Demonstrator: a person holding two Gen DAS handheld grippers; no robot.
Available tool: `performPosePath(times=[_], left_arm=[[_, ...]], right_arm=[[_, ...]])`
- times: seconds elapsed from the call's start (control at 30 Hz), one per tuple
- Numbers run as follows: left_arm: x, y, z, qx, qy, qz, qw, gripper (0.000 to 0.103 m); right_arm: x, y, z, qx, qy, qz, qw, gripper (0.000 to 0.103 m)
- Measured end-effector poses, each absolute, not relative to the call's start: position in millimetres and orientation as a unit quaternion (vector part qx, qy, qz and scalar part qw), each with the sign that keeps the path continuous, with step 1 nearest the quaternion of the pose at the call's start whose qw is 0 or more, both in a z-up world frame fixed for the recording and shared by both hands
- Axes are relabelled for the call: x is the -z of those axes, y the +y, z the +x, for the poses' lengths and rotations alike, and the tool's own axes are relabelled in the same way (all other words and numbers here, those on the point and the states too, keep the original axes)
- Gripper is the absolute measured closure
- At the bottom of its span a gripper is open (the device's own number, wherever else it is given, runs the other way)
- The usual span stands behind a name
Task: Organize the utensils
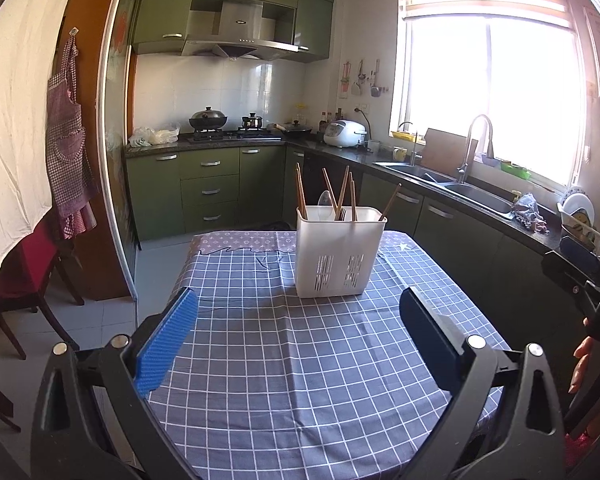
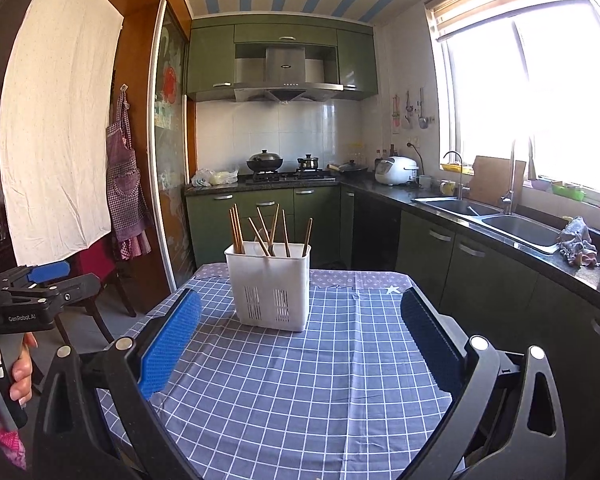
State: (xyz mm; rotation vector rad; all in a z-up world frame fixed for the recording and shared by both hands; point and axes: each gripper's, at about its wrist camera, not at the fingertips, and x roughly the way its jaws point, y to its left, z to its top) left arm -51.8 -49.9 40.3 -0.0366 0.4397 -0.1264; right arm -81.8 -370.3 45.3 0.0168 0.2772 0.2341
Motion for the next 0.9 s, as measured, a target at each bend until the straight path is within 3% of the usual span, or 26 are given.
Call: performPosePath(times=[0.9], left_arm=[[-42.1,-53.8,-61.6,0.061,0.225,-0.021,0.972,0.007]], right_arm=[[-40.6,-365.4,-76.7,-0.124,0.151,0.012,0.981,0.005]])
